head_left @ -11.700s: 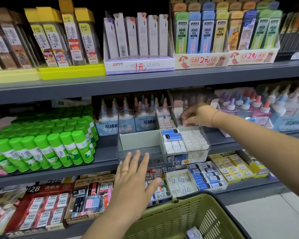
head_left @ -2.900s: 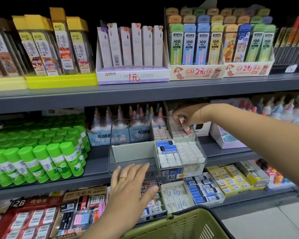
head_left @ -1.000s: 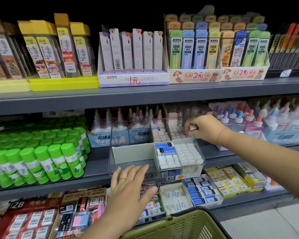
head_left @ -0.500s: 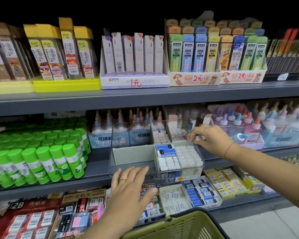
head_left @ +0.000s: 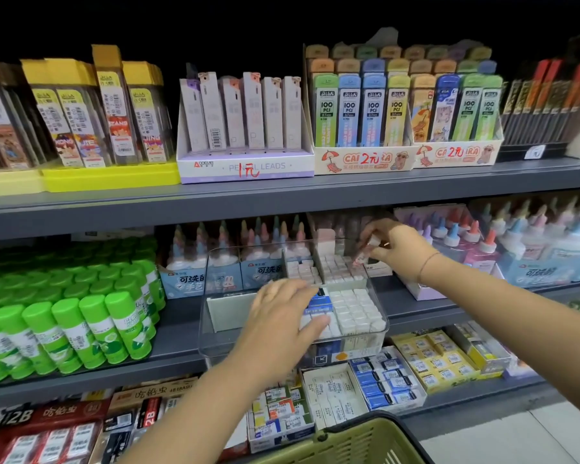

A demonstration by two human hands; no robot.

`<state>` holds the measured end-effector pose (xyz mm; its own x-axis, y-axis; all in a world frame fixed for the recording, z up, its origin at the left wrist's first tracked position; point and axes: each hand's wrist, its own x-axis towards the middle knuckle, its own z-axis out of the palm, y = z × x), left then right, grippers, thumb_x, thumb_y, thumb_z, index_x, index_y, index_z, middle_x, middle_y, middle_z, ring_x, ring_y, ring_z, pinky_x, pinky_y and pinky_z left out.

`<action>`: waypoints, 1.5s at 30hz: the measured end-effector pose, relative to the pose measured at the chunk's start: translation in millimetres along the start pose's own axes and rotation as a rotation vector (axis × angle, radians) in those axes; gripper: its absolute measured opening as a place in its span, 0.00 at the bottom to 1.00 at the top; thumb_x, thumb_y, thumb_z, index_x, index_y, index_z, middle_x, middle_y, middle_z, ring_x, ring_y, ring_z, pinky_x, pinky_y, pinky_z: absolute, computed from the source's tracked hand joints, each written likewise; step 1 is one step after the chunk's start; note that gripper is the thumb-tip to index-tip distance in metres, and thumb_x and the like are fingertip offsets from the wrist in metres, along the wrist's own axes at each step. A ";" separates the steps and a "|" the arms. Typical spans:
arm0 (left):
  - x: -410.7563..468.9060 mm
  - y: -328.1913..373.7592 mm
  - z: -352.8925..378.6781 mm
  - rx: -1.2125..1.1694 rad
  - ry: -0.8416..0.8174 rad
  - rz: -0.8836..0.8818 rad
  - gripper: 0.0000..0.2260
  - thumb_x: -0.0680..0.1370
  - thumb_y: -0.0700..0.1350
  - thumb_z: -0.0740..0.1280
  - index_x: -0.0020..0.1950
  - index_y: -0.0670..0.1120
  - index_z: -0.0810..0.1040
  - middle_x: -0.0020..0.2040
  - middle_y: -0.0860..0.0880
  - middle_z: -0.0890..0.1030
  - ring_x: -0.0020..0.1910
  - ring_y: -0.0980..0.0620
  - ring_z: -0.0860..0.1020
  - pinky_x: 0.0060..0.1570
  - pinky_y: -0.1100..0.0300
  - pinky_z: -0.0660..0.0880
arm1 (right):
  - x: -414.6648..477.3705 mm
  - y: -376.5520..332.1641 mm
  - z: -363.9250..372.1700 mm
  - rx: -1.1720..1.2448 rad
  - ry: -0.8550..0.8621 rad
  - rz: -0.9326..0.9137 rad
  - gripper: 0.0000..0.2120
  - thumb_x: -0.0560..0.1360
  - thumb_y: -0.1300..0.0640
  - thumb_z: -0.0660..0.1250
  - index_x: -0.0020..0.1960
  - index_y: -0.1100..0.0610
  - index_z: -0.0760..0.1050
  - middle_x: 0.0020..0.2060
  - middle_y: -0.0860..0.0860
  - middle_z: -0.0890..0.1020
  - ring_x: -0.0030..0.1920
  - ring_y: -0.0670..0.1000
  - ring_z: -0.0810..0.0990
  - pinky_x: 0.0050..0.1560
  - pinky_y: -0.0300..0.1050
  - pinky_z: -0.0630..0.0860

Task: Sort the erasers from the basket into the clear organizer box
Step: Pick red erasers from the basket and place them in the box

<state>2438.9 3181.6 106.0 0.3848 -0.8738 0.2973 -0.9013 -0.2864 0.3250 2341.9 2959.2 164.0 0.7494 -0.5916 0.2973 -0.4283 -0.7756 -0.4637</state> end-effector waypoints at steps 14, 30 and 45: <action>120.0 4.8 45.5 0.029 -0.340 0.043 0.30 0.76 0.70 0.47 0.75 0.59 0.61 0.78 0.55 0.55 0.77 0.50 0.49 0.72 0.51 0.45 | 23.7 23.5 -3.0 0.302 0.112 -0.023 0.13 0.66 0.64 0.76 0.42 0.52 0.74 0.39 0.52 0.83 0.45 0.54 0.82 0.54 0.49 0.77; 101.1 6.9 45.7 0.078 -0.305 0.028 0.28 0.76 0.69 0.51 0.75 0.62 0.58 0.78 0.52 0.58 0.76 0.49 0.56 0.73 0.47 0.46 | 56.5 21.1 5.3 0.069 -0.220 -0.033 0.11 0.72 0.58 0.73 0.54 0.54 0.78 0.46 0.44 0.79 0.47 0.46 0.78 0.49 0.28 0.68; 98.8 3.6 49.9 0.128 -0.288 0.049 0.29 0.76 0.71 0.49 0.75 0.64 0.55 0.78 0.51 0.56 0.77 0.49 0.53 0.73 0.47 0.44 | 50.8 24.7 15.9 0.036 -0.169 -0.023 0.06 0.70 0.53 0.75 0.46 0.46 0.81 0.44 0.41 0.80 0.44 0.41 0.75 0.43 0.23 0.65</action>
<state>2463.7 3074.6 91.8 0.2848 -0.9579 0.0373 -0.9420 -0.2724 0.1961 2377.4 2913.5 154.4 0.8342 -0.5261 0.1652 -0.3942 -0.7784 -0.4886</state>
